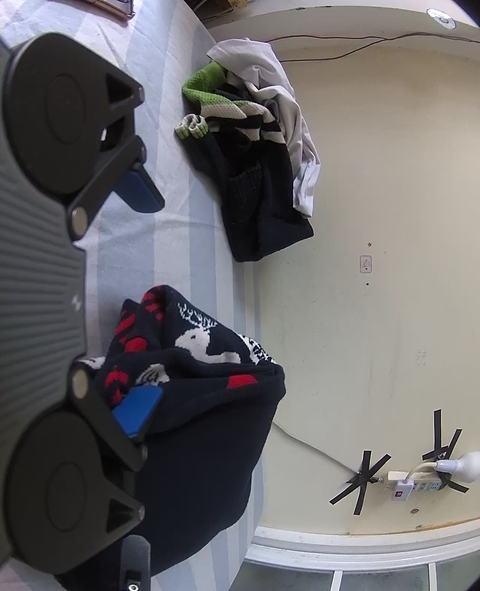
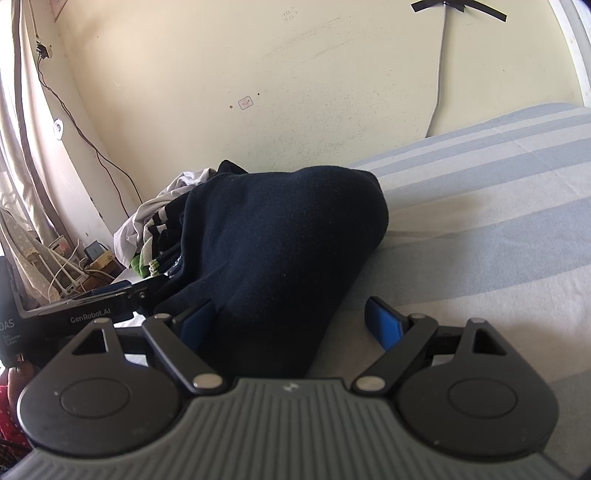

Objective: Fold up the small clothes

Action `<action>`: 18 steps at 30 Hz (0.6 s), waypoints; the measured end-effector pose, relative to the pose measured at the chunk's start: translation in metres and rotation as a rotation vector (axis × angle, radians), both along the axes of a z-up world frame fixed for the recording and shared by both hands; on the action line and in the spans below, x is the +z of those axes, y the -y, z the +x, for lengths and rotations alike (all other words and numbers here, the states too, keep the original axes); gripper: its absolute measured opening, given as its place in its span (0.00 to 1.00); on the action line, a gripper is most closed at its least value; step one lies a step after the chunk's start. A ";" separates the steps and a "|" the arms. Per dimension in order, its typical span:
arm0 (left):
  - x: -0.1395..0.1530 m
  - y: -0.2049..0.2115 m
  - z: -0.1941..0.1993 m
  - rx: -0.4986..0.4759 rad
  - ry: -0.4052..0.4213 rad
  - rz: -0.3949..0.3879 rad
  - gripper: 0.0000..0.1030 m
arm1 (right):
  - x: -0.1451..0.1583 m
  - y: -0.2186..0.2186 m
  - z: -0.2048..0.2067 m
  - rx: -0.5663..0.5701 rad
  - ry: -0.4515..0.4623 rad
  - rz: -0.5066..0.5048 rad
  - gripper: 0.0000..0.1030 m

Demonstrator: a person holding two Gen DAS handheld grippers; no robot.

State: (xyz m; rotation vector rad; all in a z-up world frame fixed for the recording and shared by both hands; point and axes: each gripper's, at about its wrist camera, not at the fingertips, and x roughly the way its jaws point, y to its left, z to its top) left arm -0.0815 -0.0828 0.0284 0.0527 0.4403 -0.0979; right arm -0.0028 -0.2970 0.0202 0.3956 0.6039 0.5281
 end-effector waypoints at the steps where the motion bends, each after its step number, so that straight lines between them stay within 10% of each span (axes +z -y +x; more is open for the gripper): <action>1: 0.000 -0.001 0.001 0.000 -0.006 -0.002 1.00 | 0.000 0.000 0.000 0.000 0.000 0.000 0.88; 18: -0.007 -0.018 0.011 -0.003 -0.147 -0.150 1.00 | -0.001 0.000 0.001 -0.001 -0.003 0.010 0.88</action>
